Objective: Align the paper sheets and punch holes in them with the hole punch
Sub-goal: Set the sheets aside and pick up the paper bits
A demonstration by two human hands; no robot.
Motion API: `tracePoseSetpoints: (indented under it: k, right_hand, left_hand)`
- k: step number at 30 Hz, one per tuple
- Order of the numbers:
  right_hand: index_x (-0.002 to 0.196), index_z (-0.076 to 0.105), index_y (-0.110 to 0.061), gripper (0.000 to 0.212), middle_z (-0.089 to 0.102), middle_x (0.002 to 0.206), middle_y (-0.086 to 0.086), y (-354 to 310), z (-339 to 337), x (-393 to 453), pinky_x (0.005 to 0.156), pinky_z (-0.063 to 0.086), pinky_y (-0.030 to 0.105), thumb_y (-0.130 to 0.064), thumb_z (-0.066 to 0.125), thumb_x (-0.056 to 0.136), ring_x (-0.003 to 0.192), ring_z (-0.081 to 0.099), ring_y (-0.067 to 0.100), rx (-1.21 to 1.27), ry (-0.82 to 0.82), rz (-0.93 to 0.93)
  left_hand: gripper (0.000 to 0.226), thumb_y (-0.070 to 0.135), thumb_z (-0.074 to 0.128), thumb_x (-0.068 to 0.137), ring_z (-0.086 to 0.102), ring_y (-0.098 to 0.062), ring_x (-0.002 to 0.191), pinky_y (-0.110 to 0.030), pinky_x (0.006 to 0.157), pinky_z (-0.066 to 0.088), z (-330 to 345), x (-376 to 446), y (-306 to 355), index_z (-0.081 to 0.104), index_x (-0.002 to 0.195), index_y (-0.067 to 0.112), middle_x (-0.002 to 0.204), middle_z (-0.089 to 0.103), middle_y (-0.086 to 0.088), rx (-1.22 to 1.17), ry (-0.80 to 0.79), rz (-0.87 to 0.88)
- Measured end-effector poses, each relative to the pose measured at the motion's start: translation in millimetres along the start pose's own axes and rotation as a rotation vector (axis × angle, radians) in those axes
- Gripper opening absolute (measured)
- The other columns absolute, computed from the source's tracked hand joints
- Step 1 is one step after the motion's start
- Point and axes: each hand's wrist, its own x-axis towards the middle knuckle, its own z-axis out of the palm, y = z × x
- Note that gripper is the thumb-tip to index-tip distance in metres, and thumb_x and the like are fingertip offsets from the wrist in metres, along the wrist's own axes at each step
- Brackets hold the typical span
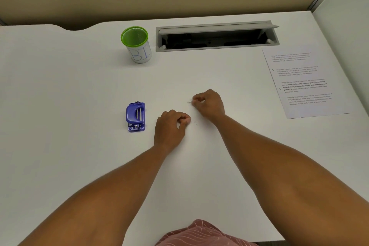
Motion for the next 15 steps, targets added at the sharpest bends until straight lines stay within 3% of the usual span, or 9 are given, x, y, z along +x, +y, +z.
tracePoseSetpoints:
  k: [7,11,15]
  right_hand:
    - [0.107,0.074,-0.027,0.022,0.056,0.111,-0.005,-2.4,6.6,-5.9,0.081,0.045,0.029,-0.033,0.064,0.088,0.106,0.054,0.010,-0.127,-0.047,-0.095]
    - [0.106,0.074,-0.028,0.021,0.057,0.109,-0.007,-6.1,5.6,-3.3,0.083,0.047,0.031,-0.034,0.063,0.090,0.103,0.057,0.012,-0.191,-0.061,-0.085]
    - [0.103,0.075,-0.024,0.018,0.058,0.103,-0.008,-9.5,10.6,-0.9,0.074,0.041,0.027,-0.031,0.063,0.090,0.097,0.059,0.013,-0.186,-0.016,-0.074]
  left_hand:
    - [0.030,0.061,0.067,0.080,0.054,-0.004,0.088,-0.028,0.086,0.036,3.5,-7.0,3.5,0.073,0.097,0.037,0.090,0.063,0.016,0.034,-0.016,0.034]
    - [0.035,0.064,0.068,0.077,0.053,-0.003,0.088,-0.028,0.085,0.033,2.4,-8.3,4.7,0.072,0.100,0.038,0.089,0.062,0.016,0.047,-0.027,0.042]
    - [0.035,0.065,0.068,0.076,0.052,-0.003,0.088,-0.027,0.085,0.034,2.5,-7.5,5.2,0.071,0.100,0.039,0.089,0.062,0.016,0.062,-0.026,0.043]
